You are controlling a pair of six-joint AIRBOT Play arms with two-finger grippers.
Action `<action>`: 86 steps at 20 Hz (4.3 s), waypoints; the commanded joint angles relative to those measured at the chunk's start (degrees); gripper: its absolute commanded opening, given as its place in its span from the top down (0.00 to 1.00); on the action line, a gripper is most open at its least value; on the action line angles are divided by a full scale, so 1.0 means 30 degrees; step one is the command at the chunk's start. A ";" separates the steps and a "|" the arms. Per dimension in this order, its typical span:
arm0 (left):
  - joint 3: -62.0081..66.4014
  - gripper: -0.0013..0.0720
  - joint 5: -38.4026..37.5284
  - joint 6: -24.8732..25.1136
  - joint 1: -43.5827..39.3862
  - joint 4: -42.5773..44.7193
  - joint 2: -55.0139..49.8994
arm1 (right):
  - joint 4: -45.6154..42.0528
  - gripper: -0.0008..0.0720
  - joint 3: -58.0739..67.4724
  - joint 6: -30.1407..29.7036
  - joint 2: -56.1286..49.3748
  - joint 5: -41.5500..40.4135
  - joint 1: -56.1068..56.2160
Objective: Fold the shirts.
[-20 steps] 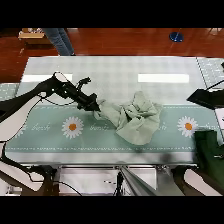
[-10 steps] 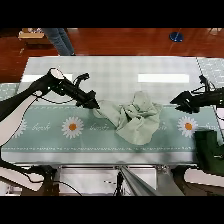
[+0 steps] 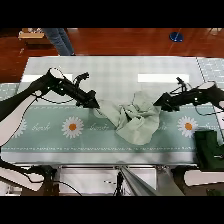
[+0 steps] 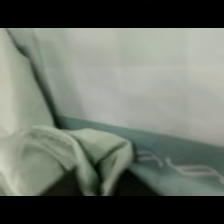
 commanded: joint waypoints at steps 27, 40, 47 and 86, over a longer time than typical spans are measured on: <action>0.7242 0.95 0.1785 -0.1209 0.4284 1.0142 2.0334 | -0.7919 0.95 0.5646 0.4707 2.0720 -0.0612 -0.1989; 0.7242 0.95 -0.2324 -0.3759 0.4277 1.0790 2.2797 | -0.9632 0.95 1.1489 0.4612 2.0852 0.5683 -0.1982; 0.7045 0.95 -0.9581 -0.5231 0.4277 0.9945 2.3066 | -1.0411 0.95 1.1934 0.5668 2.0808 1.3857 -0.1945; -0.5391 0.27 -0.1494 -0.2761 1.2014 0.5668 1.2196 | -0.6171 0.95 -0.0663 0.1996 0.7541 -0.5442 -0.0175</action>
